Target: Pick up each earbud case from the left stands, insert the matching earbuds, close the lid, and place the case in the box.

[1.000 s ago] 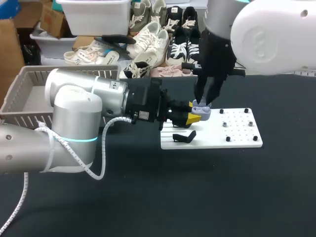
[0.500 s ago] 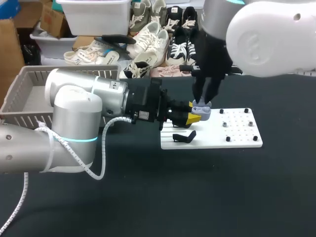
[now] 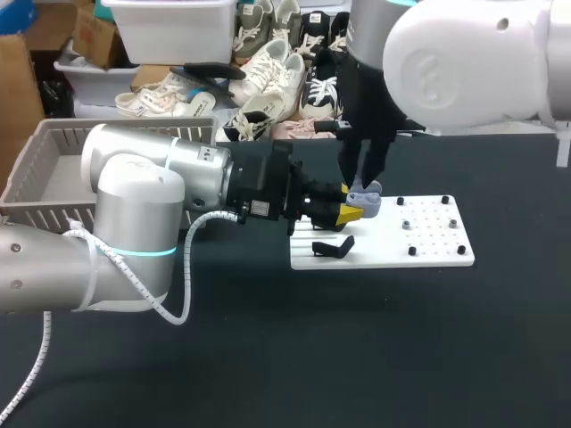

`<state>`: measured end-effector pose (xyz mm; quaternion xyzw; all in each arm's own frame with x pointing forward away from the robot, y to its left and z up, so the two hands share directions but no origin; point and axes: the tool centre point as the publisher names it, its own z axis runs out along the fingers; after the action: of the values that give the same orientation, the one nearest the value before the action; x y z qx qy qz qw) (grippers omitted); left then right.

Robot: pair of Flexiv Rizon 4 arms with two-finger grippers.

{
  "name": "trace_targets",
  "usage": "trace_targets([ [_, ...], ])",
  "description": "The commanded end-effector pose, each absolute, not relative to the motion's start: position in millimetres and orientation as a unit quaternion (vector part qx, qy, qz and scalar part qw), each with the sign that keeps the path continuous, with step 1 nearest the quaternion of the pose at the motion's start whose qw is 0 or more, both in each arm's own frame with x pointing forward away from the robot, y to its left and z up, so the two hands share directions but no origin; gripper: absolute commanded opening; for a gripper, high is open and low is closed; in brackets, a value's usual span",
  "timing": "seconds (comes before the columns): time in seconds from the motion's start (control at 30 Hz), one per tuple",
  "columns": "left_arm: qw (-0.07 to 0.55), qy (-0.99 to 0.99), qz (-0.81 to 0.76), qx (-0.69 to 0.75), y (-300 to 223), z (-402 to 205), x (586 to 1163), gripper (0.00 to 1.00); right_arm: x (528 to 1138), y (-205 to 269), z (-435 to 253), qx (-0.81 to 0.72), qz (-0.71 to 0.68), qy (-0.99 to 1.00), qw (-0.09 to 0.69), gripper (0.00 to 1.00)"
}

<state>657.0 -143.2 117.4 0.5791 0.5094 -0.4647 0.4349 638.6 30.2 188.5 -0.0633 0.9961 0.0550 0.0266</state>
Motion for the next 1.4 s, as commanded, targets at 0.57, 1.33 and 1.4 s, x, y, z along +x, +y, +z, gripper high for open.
trace_targets([
  [0.57,0.435,0.509,-0.465,0.579,-143.1,117.3,657.5,0.0,647.6,28.4,171.4,-0.053,0.062,0.997,0.01,0.0],
  [1.33,0.435,0.509,-0.465,0.579,-143.1,117.3,657.5,0.0,651.8,27.9,164.2,-0.053,0.075,0.996,0.008,0.0],
  [1.4,0.435,0.509,-0.465,0.579,-143.1,117.3,657.5,0.0,651.9,27.9,164.2,-0.053,0.073,0.996,0.007,0.0],
])
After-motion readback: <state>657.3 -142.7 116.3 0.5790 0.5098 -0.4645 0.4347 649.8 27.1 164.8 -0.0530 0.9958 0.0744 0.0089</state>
